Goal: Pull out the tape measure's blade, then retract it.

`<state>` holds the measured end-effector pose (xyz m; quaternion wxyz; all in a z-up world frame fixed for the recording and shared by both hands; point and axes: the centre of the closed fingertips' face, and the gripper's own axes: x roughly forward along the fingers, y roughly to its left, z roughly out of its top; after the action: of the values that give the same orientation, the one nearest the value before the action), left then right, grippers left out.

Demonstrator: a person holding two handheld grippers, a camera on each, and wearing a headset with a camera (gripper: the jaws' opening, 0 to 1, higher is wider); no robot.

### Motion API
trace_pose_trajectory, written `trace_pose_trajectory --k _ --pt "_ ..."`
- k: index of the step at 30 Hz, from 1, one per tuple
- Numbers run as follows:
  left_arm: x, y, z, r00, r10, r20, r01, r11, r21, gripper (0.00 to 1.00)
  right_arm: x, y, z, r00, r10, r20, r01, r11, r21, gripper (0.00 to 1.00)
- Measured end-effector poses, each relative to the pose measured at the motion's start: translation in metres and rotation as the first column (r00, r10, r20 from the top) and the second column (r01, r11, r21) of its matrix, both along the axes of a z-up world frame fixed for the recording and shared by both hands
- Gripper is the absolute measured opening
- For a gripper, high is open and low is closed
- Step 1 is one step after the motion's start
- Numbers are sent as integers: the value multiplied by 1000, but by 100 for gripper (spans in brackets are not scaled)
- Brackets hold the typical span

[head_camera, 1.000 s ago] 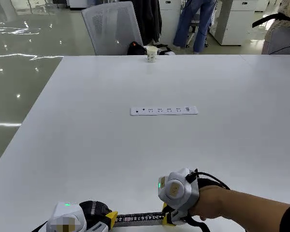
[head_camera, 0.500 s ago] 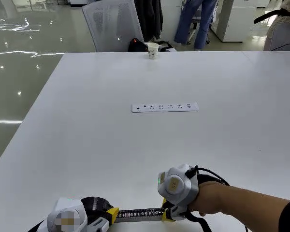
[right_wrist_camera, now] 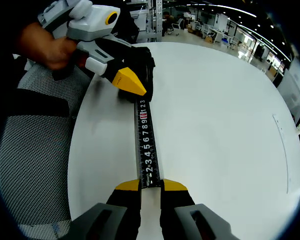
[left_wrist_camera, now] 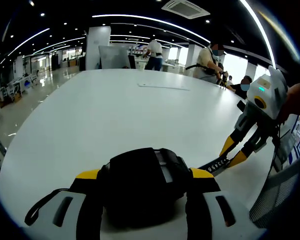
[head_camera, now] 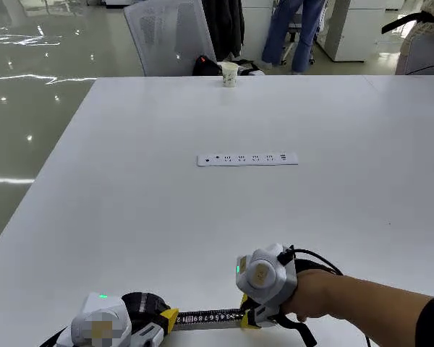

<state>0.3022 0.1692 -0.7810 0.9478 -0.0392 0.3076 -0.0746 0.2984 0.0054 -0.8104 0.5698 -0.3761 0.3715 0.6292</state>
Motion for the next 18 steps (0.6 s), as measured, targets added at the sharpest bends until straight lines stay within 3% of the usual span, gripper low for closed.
trace_pose_trajectory --k 18 --pt "0 0 -1 1000 -3 -6 3 1000 -3 62 -2 10 -1 1000 8 -3 -8 1000 13 11"
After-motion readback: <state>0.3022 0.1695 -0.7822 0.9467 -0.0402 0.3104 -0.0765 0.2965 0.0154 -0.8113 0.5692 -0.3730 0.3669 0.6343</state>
